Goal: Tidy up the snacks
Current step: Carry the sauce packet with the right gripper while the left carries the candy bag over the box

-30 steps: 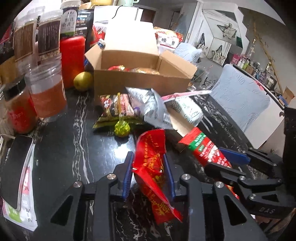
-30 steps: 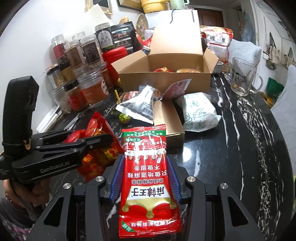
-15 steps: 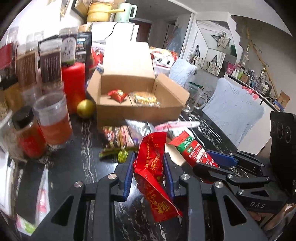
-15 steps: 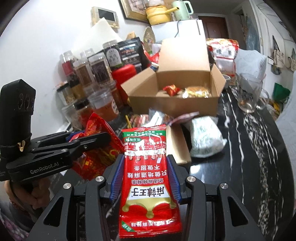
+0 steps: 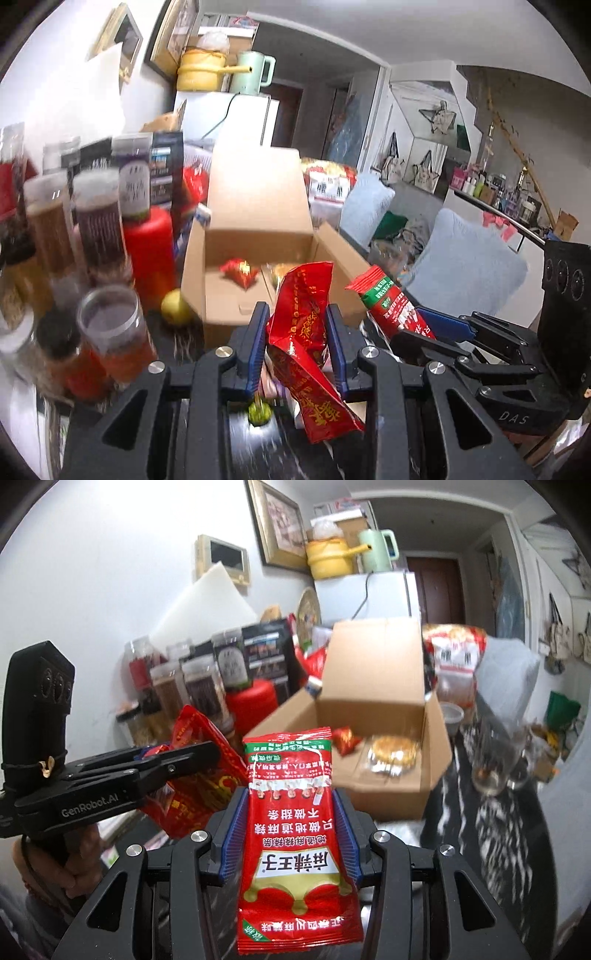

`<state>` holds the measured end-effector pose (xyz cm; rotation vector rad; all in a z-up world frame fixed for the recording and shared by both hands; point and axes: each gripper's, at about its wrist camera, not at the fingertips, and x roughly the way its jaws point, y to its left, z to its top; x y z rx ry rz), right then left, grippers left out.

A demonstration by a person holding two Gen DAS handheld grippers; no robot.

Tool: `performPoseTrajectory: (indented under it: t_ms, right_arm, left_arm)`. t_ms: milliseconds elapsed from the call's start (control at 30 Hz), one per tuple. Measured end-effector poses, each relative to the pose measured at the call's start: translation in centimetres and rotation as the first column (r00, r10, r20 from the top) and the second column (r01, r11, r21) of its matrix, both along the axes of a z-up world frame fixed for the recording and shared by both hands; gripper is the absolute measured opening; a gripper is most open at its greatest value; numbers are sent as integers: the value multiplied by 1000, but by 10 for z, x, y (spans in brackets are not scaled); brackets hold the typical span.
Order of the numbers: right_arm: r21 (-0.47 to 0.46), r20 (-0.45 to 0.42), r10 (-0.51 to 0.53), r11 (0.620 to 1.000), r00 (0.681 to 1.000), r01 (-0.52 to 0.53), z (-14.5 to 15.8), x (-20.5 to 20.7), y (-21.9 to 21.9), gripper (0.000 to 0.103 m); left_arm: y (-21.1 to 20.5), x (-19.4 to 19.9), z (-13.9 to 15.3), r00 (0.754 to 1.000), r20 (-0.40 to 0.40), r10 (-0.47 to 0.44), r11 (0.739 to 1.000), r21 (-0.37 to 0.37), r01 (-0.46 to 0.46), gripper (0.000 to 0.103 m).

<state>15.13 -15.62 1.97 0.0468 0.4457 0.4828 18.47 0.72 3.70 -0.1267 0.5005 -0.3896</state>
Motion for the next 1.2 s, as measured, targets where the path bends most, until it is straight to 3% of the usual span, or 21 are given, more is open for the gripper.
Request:
performPoseTrajectory:
  t_ms: [333, 767, 967, 1200]
  right_arm:
    - [5, 107, -34, 999, 994, 34, 45, 53, -10, 45]
    - [21, 134, -65, 998, 989, 63, 59, 138, -18, 45]
    - [25, 126, -80, 997, 989, 78, 59, 172, -20, 45]
    - [-8, 44, -88, 996, 995, 88, 41, 213, -21, 45]
  left_arm:
    - [-3, 59, 26, 997, 70, 9, 1000, -24, -7, 30]
    - [-17, 144, 42, 988, 153, 17, 1000, 19, -21, 30]
    - [-22, 184, 39, 990, 143, 15, 1000, 22, -19, 30]
    - [-32, 219, 20, 996, 85, 24, 997, 68, -29, 30]
